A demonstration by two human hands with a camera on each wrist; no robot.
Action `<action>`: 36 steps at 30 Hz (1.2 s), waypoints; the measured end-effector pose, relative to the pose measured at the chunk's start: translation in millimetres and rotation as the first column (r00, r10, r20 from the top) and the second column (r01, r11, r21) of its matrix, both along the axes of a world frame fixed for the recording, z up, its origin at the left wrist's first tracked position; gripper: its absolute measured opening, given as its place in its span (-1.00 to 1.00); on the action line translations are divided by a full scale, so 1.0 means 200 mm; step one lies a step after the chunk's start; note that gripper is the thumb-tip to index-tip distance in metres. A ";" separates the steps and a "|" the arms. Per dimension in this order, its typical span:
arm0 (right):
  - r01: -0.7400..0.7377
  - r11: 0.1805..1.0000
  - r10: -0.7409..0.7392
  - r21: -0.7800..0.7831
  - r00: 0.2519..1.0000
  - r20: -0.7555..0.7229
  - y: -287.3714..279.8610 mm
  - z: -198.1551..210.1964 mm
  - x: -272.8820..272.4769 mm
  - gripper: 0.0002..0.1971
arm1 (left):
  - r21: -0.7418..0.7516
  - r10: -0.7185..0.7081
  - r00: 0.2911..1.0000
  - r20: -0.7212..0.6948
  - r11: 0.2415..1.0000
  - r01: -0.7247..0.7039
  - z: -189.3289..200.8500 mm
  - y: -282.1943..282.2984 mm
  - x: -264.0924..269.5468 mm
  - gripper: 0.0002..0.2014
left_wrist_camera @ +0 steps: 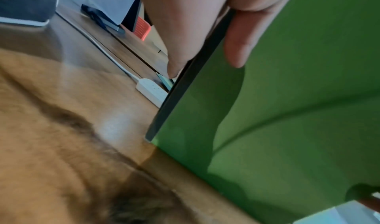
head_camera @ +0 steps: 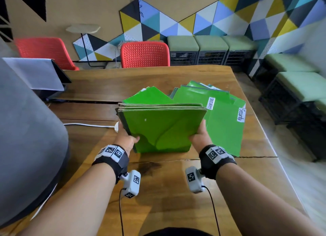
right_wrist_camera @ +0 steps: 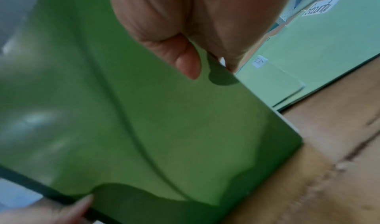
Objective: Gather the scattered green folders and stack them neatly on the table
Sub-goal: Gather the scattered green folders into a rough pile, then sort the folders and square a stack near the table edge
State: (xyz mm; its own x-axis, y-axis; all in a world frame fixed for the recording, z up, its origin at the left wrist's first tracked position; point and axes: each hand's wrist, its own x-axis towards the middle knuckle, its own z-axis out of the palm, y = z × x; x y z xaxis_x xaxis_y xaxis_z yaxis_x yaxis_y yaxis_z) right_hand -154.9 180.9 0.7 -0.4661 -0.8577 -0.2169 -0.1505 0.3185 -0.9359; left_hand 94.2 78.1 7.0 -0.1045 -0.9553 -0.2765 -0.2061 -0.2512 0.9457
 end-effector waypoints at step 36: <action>-0.234 0.722 0.603 0.651 0.675 -0.425 -0.18 -0.23 0.27 -0.66 | 0.387 -0.414 0.361 0.836 0.910 0.147 -0.21 -0.25 0.18 -0.55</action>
State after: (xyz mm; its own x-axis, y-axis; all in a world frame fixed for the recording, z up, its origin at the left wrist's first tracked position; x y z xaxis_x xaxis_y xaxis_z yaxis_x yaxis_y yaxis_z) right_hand -100.3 144.3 -45.9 -0.2654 -0.8264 -0.4966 -0.8310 0.4573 -0.3167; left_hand 131.0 28.2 -34.3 0.0763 -0.8215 -0.5651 -0.9823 -0.1593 0.0989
